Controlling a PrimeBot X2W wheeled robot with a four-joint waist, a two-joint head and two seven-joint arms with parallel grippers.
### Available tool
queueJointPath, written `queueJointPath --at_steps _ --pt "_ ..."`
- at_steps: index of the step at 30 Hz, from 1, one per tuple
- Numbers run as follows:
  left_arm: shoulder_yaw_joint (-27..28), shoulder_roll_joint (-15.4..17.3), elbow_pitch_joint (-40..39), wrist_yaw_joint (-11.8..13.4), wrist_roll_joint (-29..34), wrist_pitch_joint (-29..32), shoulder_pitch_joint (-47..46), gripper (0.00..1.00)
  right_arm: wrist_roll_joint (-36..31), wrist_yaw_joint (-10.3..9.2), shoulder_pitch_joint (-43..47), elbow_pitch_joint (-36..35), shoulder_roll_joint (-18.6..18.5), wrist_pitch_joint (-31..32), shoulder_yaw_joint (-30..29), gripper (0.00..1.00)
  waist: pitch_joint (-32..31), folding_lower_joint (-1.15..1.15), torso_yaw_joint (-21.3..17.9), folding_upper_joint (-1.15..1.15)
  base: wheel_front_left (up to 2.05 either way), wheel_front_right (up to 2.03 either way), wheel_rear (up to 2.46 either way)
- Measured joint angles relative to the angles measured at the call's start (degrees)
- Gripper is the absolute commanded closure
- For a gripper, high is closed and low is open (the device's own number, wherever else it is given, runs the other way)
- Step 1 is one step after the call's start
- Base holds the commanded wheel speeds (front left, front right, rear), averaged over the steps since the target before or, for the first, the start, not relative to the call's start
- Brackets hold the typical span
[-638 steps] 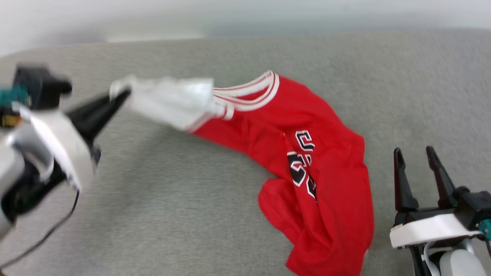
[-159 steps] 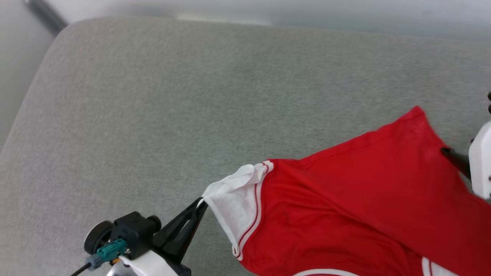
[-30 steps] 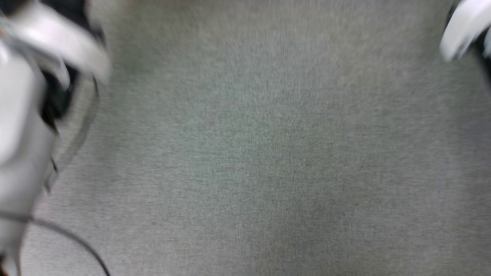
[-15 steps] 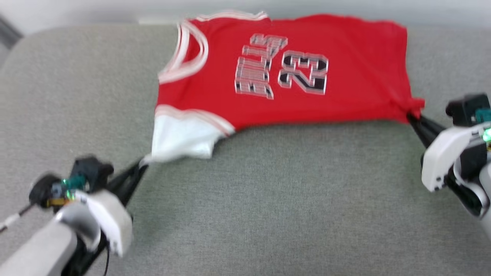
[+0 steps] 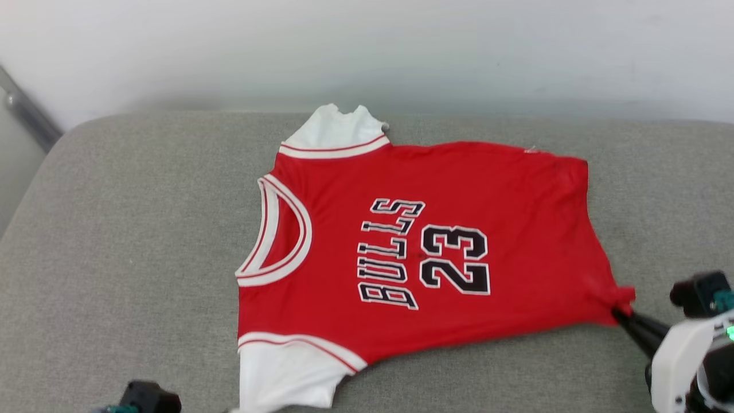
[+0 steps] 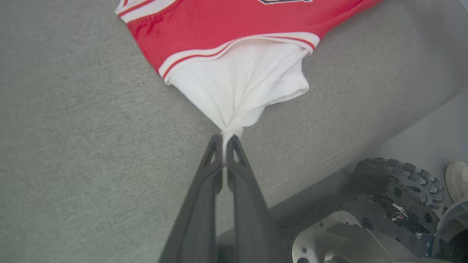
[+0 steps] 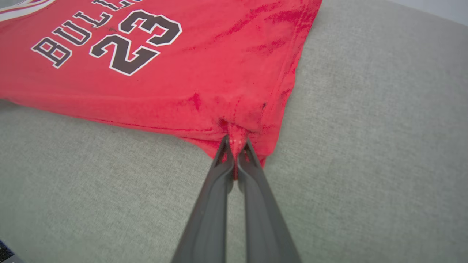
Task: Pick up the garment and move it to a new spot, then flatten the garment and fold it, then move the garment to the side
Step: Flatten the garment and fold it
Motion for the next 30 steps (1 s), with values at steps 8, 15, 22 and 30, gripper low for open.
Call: queueJointPath --at_steps 8,15,22,30 --pt "-1.55 2.5 -5.69 1.6 -3.6 1.0 7.39 1.0 2.85 0.0 10.49 -7.57 -2.25 3.24 -1.98 1.0 -2.35 0.0 -1.47 0.0 0.0 0.0 0.0" --pt "2.48 2.77 -6.93 2.27 -1.48 -3.78 4.56 1.0 2.77 -0.01 12.83 -12.01 -1.87 4.72 -6.38 1.0 -1.06 0.01 -2.06 0.0 0.0 0.0 0.0" --pt "6.57 1.91 -5.48 1.14 0.55 -6.77 -3.11 1.0 2.36 -0.01 11.34 -16.46 -0.64 8.33 -10.5 1.0 2.18 0.01 -2.35 0.0 0.0 0.0 0.0" --pt "6.7 -0.94 2.22 -1.57 3.35 -5.26 -13.81 1.0 -1.62 -0.01 6.23 -17.31 0.96 15.79 -11.09 1.0 7.58 0.02 -2.74 0.0 0.0 0.0 0.0"
